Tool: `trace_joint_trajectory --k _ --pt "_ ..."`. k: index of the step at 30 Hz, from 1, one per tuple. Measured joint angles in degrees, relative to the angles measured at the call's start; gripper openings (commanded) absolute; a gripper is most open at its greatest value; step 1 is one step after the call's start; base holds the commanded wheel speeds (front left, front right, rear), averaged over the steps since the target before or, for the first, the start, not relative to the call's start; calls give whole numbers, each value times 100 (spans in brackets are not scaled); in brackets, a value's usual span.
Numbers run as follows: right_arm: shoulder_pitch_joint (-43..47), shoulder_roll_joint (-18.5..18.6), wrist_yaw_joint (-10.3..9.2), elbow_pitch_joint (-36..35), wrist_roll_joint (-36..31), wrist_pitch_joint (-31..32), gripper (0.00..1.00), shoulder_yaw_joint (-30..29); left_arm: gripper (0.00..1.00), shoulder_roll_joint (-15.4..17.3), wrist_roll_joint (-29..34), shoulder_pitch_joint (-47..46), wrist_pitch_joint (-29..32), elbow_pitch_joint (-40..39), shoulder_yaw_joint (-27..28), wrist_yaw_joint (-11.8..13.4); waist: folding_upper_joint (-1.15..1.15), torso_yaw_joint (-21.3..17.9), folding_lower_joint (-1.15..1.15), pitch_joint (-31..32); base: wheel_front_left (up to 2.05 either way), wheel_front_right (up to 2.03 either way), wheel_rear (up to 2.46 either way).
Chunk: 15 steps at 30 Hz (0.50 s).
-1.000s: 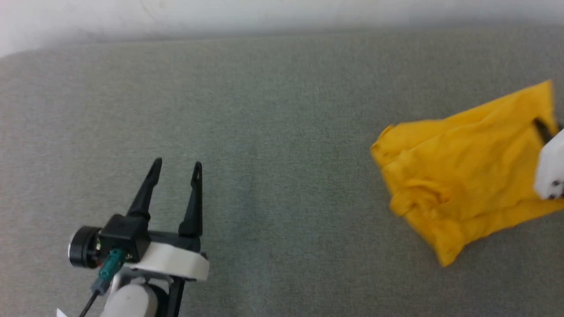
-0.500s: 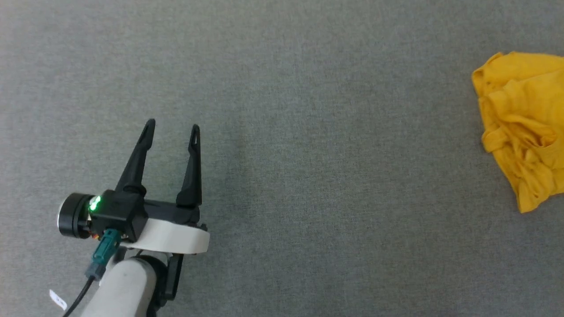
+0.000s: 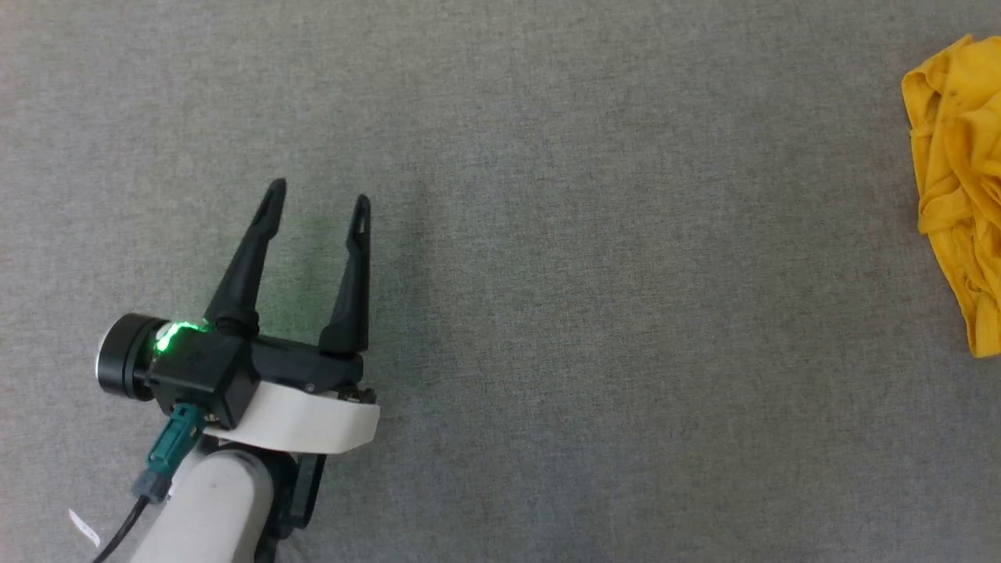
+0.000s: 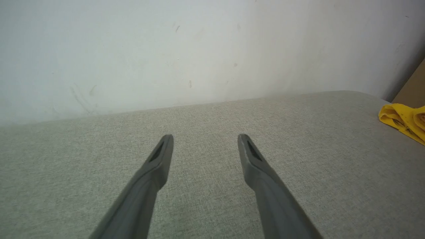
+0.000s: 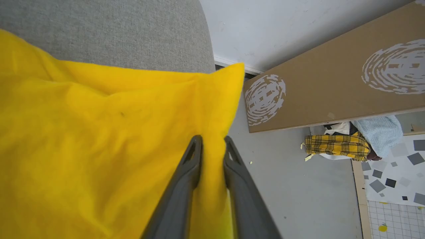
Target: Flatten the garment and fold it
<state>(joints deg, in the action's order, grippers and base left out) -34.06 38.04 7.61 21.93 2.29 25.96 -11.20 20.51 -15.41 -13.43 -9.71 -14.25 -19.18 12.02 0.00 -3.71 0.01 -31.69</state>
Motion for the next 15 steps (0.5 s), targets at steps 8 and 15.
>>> trace_joint_trajectory --k 8,15 --pt "-87 -116 0 355 -126 -218 100 -91 100 19 -74 1 46 -89 45 56 0 -38 -1 -4 0 0 0" --pt "-53 -415 0 349 -93 -541 100 -368 100 -20 -125 8 -71 5 69 122 0 -39 -1 227 0 0 0"
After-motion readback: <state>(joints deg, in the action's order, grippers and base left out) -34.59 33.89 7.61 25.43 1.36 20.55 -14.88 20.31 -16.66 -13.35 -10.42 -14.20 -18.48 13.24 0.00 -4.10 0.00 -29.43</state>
